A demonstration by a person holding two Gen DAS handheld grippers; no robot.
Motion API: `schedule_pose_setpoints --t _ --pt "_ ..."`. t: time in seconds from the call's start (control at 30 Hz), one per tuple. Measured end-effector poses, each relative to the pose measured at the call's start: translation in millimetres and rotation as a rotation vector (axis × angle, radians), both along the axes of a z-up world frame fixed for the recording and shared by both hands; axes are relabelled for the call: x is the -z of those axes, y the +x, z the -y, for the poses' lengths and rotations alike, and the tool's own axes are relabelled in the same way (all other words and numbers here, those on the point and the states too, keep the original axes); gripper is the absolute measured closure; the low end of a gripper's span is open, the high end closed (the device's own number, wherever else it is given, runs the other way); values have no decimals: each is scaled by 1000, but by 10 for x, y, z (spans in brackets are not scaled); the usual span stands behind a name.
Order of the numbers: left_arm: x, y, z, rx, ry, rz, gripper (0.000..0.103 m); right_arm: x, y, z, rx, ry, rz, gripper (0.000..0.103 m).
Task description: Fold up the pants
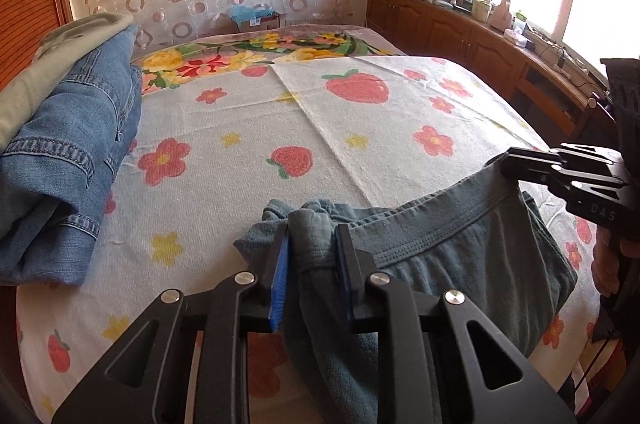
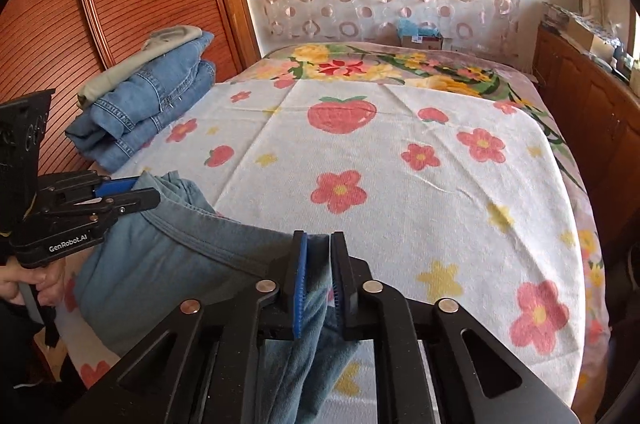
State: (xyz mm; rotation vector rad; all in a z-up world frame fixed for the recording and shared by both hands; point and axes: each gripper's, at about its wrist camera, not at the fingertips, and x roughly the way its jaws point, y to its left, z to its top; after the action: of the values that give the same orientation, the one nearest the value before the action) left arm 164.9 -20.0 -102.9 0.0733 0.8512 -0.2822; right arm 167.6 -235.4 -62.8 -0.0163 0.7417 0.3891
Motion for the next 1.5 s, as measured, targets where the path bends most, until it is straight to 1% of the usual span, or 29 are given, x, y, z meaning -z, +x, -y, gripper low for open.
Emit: schedule_pose_setpoints --t 0.03,0.07,0.1,0.13,0.17,0.2,0.27,0.37,0.4,0.47,0.57,0.67,0.87,0.97,1.07,1.13,1.27,1.3,1.5 --pt "-8 -8 1 -1 -1 -2 76 -19 -35 18 8 -6 1 75" --pt "-15 -17 3 -2 -2 -7 69 -28 -76 33 14 -6 4 67" --pt "-15 -22 1 -4 -5 -11 61 -37 -117 48 17 -2 5 64" --pt "-16 -32 -1 -3 -8 -12 59 -36 -167 62 15 5 5 63" --pt "-16 -43 0 -2 -9 -13 52 -30 -203 71 12 9 3 62" --pt "-15 -56 2 -1 -8 -11 49 -15 -227 78 11 6 -3 60" --pt "0 -74 10 1 0 -14 49 20 -272 88 17 -8 -16 59" --pt "47 -85 24 5 10 -27 49 55 -325 115 22 -6 -39 53" --pt "61 -92 25 6 10 -26 49 69 -333 124 28 -7 -47 53" --pt "90 -91 29 7 17 -29 49 94 -336 151 56 -14 -61 53" --pt "118 -91 18 9 11 -33 49 111 -314 176 63 17 -91 53" --pt "129 -88 11 7 4 -33 48 130 -325 179 77 23 -107 53" --pt "151 -101 0 4 -2 -26 45 129 -345 139 66 44 -115 53" --pt "160 -99 -10 -2 -3 -26 40 146 -331 111 54 53 -117 53" --pt "175 -93 -32 1 -19 -29 40 153 -319 92 48 66 -123 53" --pt "182 -88 -41 2 -27 -32 39 164 -313 87 41 81 -128 62" --pt "189 -88 -58 4 -35 -38 37 186 -334 48 34 76 -120 74" --pt "193 -86 -61 2 -33 -41 35 189 -338 41 34 75 -118 75" --pt "196 -71 -132 12 -66 -74 34 217 -375 54 39 83 -95 77"
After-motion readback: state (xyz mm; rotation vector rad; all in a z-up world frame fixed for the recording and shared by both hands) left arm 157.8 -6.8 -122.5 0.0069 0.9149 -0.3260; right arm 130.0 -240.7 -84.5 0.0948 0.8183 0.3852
